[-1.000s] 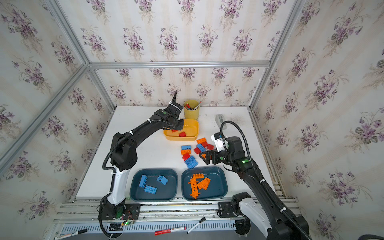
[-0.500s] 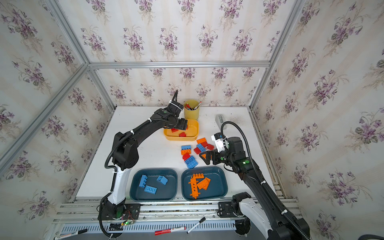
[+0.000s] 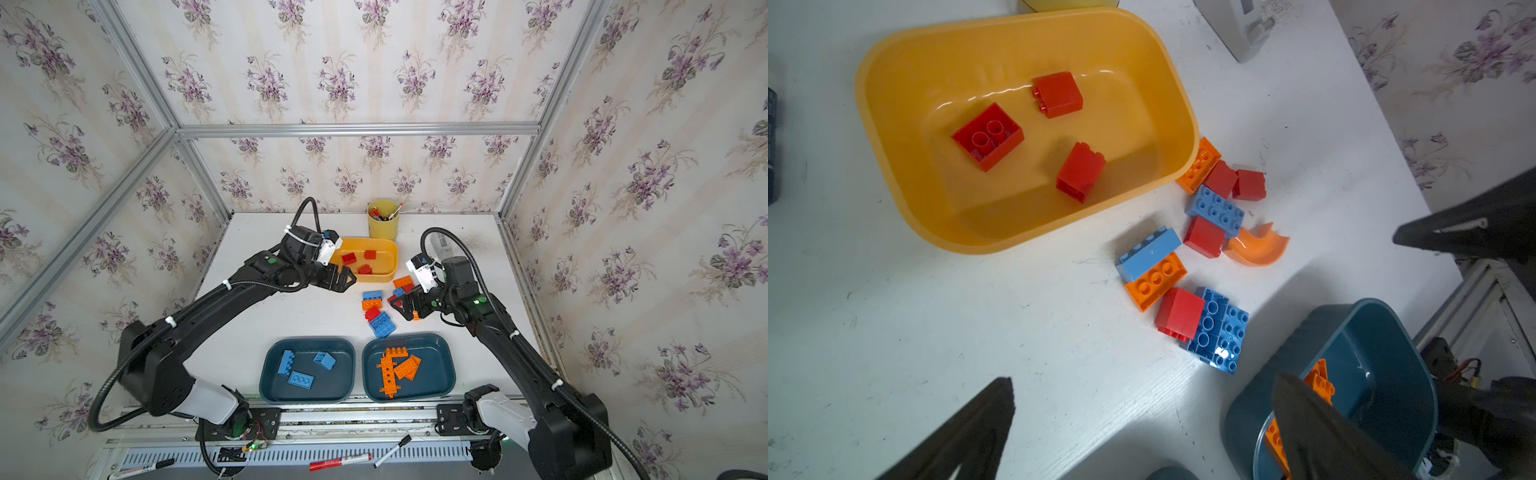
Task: Sort the legos into containers by color
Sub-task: 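Withdraw the left arm toward its side while the right arm reaches toward the pile, then lower the right gripper onto a light blue 2x4 brick and close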
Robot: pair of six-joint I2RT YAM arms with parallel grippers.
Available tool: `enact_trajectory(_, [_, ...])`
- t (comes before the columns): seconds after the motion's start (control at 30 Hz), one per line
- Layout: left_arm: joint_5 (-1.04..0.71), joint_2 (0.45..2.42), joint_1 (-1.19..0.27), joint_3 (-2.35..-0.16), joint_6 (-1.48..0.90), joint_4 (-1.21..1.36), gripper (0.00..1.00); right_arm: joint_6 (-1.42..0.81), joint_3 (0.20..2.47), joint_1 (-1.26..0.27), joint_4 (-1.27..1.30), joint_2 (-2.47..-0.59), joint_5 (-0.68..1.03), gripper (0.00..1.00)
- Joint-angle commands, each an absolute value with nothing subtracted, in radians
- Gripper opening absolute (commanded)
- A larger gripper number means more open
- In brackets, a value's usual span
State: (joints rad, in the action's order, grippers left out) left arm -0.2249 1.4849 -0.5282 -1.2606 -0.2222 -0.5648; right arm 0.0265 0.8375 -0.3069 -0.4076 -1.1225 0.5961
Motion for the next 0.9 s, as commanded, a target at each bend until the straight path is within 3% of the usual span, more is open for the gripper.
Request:
enact_trajectory(0.0, [-0.33, 1.4, -0.48, -1.164, -0.202, -0.502, 0.99, 0.179, 0.899, -0.34, -0.411, -1.197, 0.581, 0.96])
enact_trajectory(0.5, [-0.553, 1.165, -0.261, -0.875, -0.284, -0.349, 0.99, 0.641, 1.202, -0.472, -0.508, -1.678, 0.386, 0.84])
enact_trajectory(0.87, [-0.576, 1.152, -0.225, -0.856, -0.294, -0.328, 0.99, 0.801, 1.398, -0.475, -0.626, -1.915, 0.44, 0.66])
